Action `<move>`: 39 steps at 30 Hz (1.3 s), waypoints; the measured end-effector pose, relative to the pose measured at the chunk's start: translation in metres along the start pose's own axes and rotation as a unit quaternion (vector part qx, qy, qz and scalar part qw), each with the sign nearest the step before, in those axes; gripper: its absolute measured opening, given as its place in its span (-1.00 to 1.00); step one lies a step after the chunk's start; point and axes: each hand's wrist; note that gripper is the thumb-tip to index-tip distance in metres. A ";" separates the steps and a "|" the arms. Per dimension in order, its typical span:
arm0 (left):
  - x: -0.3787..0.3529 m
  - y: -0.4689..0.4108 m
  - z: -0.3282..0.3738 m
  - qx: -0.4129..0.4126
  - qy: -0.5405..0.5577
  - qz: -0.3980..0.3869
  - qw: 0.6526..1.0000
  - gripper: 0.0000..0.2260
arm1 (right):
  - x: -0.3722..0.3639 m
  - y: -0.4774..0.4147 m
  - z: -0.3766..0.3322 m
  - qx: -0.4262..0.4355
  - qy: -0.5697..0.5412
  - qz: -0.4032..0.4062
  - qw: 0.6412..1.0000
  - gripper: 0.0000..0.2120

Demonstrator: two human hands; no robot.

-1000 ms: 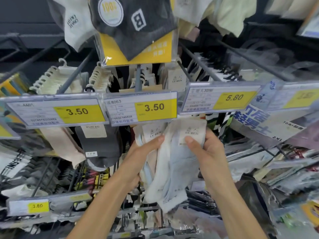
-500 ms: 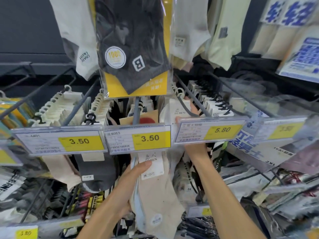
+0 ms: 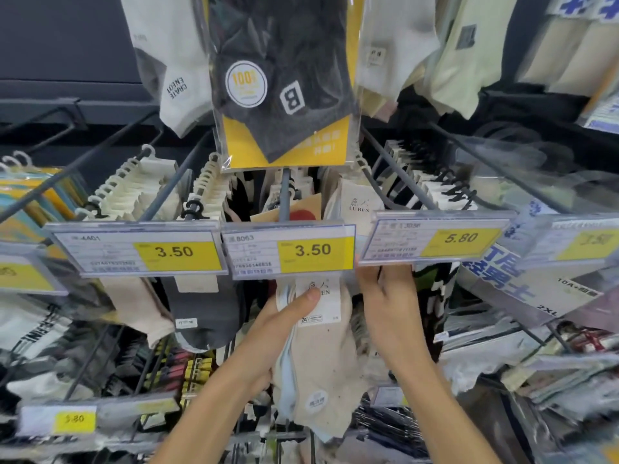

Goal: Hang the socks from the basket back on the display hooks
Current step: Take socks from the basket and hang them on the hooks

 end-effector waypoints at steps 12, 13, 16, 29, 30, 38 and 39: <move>-0.011 -0.005 -0.020 0.086 0.027 -0.046 0.995 -0.61 | 0.025 0.052 0.020 -0.084 -0.132 -0.029 0.987 -0.72; -0.011 -0.005 -0.021 0.085 0.026 -0.033 0.995 -0.60 | 0.026 0.052 0.021 -0.095 -0.148 -0.021 0.984 -0.74; -0.010 -0.003 -0.023 0.061 0.020 -0.003 0.998 -0.71 | 0.029 0.054 0.024 -0.108 -0.155 -0.010 0.982 -0.76; -0.010 0.003 -0.010 -0.048 -0.010 0.009 0.999 -0.79 | 0.031 0.038 0.018 -0.072 -0.200 -0.050 0.976 -0.71; -0.008 0.003 -0.009 -0.049 -0.009 0.027 0.998 -0.78 | 0.032 0.031 0.016 -0.071 -0.204 -0.018 0.976 -0.70; -0.005 0.011 -0.004 -0.016 -0.021 0.002 1.000 -0.81 | 0.028 -0.021 0.005 -0.085 -0.076 0.047 0.992 -0.77; -0.004 0.011 -0.004 -0.007 -0.014 -0.003 1.000 -0.81 | 0.027 -0.026 0.001 -0.093 -0.060 0.036 0.993 -0.83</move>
Point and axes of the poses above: each hand's wrist, its own y-axis away from the middle knuckle, its own x-axis out of the back of the hand, z = x × y, and after that the axes turned 15 degrees about y, right-handed
